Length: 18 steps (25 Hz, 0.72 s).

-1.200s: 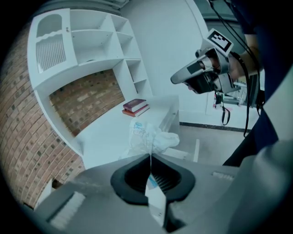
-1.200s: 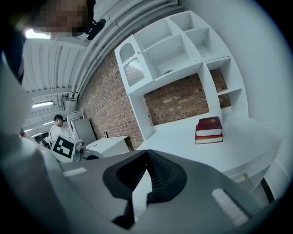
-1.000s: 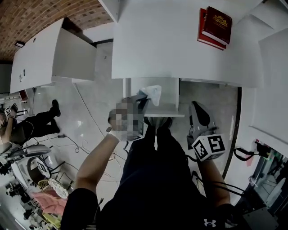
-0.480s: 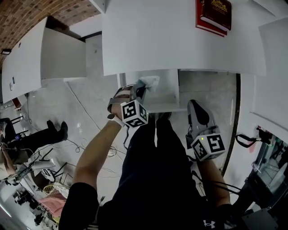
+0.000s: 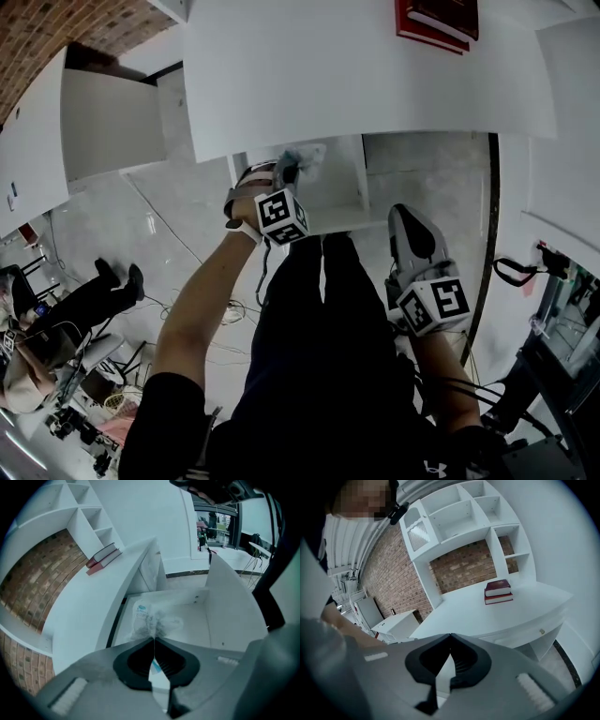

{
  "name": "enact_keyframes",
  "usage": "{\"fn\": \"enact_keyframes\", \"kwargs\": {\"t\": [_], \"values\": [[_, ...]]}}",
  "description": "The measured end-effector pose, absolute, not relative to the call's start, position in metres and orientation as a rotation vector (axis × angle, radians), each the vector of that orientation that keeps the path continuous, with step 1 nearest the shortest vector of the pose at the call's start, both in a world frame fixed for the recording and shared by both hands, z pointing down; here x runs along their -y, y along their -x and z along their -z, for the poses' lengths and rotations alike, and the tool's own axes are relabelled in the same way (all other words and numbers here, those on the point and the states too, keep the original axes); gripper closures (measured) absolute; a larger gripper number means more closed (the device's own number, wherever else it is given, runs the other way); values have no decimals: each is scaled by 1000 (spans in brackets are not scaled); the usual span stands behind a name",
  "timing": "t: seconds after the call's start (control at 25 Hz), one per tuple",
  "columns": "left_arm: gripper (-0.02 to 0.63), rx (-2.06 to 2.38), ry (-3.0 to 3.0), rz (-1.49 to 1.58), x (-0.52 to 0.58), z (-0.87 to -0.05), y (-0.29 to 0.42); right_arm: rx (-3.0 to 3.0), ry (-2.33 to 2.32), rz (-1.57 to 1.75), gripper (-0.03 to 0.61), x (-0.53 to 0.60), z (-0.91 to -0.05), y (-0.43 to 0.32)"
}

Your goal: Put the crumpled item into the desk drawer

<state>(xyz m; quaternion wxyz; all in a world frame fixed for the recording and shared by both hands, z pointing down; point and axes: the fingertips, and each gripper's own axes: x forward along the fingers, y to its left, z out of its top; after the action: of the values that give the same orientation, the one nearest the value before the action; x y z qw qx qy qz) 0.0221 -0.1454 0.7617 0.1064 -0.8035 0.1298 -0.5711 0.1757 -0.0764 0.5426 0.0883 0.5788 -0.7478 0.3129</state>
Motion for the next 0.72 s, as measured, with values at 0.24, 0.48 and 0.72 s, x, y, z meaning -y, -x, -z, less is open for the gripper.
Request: {"fn": "enact_keyframes", "kwargs": {"t": [0.24,0.48,0.72], "values": [[609,-372,2358,1727,156,-795,-28,2181,-1719,-984,575,73,-560,-181],[609,-384,2316,1742,170,-822,-32,2162,-1689,-1020,575,74,-577,-181],[609,-429,2314,1748,180,-829,-32,2154,-1669,-1046,575,77,-586,-180]]}}
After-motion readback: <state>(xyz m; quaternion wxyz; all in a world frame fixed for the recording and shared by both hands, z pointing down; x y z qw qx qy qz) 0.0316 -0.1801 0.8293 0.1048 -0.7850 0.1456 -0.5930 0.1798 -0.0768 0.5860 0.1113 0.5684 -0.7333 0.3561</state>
